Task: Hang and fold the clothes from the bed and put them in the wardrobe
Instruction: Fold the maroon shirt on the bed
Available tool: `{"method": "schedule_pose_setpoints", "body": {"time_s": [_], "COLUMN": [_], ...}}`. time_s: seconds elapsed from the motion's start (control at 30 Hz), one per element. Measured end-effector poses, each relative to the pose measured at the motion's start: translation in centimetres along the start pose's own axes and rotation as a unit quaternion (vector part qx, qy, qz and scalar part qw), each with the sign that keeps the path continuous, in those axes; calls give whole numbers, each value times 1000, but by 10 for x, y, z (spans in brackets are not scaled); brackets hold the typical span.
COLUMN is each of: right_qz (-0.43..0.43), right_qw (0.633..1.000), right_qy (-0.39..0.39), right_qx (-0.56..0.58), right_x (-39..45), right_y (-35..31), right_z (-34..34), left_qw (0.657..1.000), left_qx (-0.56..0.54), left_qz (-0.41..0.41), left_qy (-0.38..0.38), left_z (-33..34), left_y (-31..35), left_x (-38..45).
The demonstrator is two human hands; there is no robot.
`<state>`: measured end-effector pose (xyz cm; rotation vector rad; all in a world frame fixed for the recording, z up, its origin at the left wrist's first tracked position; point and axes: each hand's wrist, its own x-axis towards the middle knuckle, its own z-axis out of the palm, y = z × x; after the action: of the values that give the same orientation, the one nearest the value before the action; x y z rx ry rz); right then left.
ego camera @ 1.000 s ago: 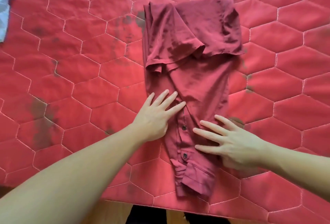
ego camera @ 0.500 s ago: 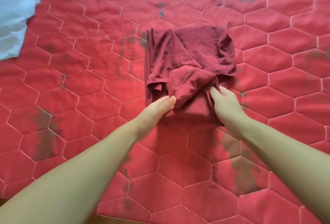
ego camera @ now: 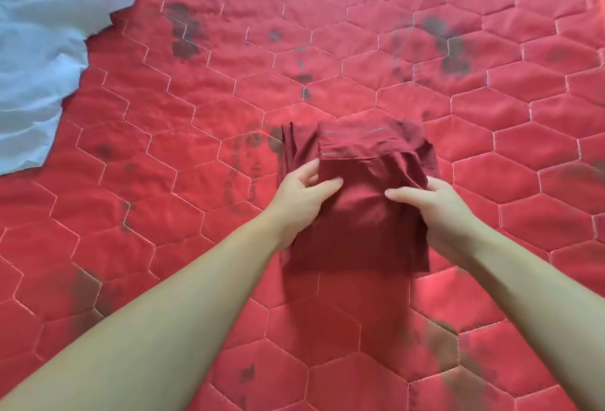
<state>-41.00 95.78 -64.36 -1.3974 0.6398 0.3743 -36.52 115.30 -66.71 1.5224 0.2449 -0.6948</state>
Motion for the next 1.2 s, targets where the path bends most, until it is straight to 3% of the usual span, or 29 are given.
{"method": "schedule_pose_setpoints", "body": {"time_s": [0.1, 0.23, 0.4, 0.53, 0.67, 0.77, 0.8, 0.87, 0.97, 1.07, 1.2], "right_qz": [84, 162, 57, -5, 8, -19, -68, -219, -380, -331, -272], "right_qw": [996, 977, 972, 985, 960, 945, 930, 876, 775, 708, 676], "right_qy": [-15, 15, 29, 4, 40, 80, 115, 166, 81, 5, -18], "right_qx": [-36, -140, -225, -175, -278, -316, -343, -396, -498, -623, -684], "right_x": [33, 62, 83, 99, 114, 115, 110, 95, 79, 81, 88], "right_y": [5, 18, 8, 9, 22, 20, 18, 17, 38, 69, 79], "right_z": [-6, -12, -17, -17, -24, -24, -22, -15, -8, -22, -43], "left_qw": [993, 968, 982, 989, 970, 966, 954, 893, 809, 761, 676], "left_qx": [83, 194, 111, 19, 148, 150, 186, 323, 464, 569, 686], "left_qz": [-47, -149, -117, -108, -61, -25, 21, 165, 328, 311, 265], "left_qy": [64, 56, 99, 103, 182, 208, 236, 267, 153, 26, -49], "left_z": [0, 3, 9, 10, 3, 4, 5, 9, 24, 28, 14], "left_y": [-4, -20, -18, -15, -22, -22, -21, -19, -28, -54, -71], "left_x": [29, 43, 70, 84, 89, 91, 90, 84, 73, 71, 70]}}
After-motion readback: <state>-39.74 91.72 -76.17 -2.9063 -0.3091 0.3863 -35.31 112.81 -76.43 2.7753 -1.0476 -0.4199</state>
